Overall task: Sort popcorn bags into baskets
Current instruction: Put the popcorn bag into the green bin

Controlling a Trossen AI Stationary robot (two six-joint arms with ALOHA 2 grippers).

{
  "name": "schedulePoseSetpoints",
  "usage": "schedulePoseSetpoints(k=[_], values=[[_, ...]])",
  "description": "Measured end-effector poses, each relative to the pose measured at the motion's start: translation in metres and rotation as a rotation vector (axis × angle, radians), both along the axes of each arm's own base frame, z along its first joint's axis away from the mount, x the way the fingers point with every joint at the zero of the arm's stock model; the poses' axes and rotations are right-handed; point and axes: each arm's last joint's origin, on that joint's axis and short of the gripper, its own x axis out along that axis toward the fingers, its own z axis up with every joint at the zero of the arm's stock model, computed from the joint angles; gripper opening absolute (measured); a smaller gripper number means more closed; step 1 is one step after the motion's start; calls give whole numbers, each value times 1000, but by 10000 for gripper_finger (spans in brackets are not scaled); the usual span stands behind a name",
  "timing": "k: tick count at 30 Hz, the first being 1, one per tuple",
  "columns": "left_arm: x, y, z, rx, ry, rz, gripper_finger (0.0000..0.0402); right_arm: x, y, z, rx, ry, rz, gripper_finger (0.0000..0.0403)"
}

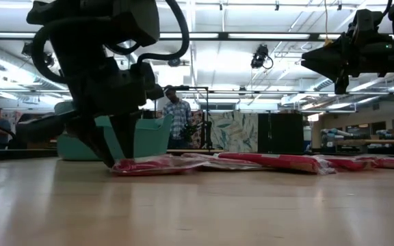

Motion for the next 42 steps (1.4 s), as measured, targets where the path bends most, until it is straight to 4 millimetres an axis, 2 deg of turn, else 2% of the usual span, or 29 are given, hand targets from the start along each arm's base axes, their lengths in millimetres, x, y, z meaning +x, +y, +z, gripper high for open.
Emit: schedulePoseSetpoints(k=[4, 6, 14, 18, 25, 30, 34, 38, 42], values=[[1, 0, -1, -17, -15, 28, 42, 0, 0, 0, 0, 0, 0, 98], [1, -1, -1, -26, -32, 46, 14, 0, 0, 0, 0, 0, 0, 98], [1, 0, 4, -34, -85, 109, 4, 0, 0, 0, 0, 1, 0, 98], [-4, 3, 27, -31, -160, 142, 3, 0, 0, 0, 0, 0, 0, 98], [-23, 17, 85, 29, -362, 237, 2, 0, 0, 0, 0, 0, -1, 98], [-40, 39, 120, 49, -496, 369, 1, 0, 0, 0, 0, 0, 1, 98], [-57, 65, 141, 18, -582, 563, 1, 0, 0, 0, 0, 0, 0, 98], [-74, 99, 147, 7, -600, 841, 1, 0, 0, 0, 0, 1, 1, 98], [-88, 134, 140, -1, -509, 1106, 1, 0, 0, 0, 0, 0, 1, 98]])
